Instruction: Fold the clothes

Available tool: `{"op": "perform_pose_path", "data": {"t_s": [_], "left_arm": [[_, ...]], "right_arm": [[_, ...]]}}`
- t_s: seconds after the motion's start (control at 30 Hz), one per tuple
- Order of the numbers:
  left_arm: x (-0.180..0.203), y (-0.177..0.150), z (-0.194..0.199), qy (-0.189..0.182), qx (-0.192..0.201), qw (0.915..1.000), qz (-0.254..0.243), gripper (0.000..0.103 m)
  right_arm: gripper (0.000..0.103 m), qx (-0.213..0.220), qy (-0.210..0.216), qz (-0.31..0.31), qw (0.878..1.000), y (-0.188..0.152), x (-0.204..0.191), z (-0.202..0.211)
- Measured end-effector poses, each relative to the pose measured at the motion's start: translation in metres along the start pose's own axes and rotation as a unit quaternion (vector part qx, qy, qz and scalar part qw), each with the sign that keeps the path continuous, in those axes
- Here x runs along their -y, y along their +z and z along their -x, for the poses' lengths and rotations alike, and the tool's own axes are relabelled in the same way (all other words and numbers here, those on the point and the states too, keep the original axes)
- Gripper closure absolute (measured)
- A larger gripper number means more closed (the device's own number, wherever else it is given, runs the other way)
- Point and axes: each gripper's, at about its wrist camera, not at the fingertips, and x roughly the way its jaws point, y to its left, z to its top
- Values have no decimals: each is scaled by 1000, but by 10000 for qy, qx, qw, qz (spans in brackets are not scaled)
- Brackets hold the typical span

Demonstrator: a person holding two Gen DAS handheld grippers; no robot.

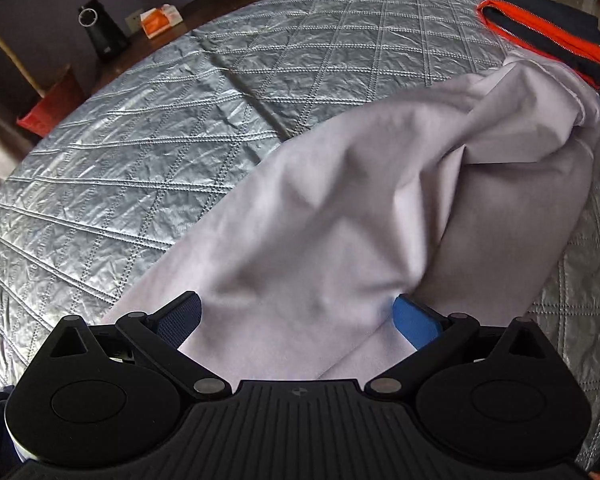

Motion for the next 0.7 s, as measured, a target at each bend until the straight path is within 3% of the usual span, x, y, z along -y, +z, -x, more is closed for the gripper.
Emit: {"op": "perform_pose_path", "data": {"t_s": [0.1,0.27,0.37,0.47,0.53,0.7], "left_arm": [[0,-1,0,-13,-19,10000,15,0],[-1,-2,1,-22,-38,10000,21,0],[-1,-1,1,-25,-44,10000,11,0],[-1,-2,1,-31,-38,10000,-8,0],[-1,-2,1,-36,-48,10000,-9,0],[-3,-2,1,-88,-106,9999,18,0]], "right_arm": [[66,-93,273,-491,9984,-10,12,-4],[64,-16,708,-731,9948,-13,9,-12],[62,68,663,-909,9936,-12,8,-19],[76,292,531,-829,9947,-9,8,-24],[93,449,477,-559,9963,-5,6,-23],[94,682,425,40,9968,10,-2,-11]]}}
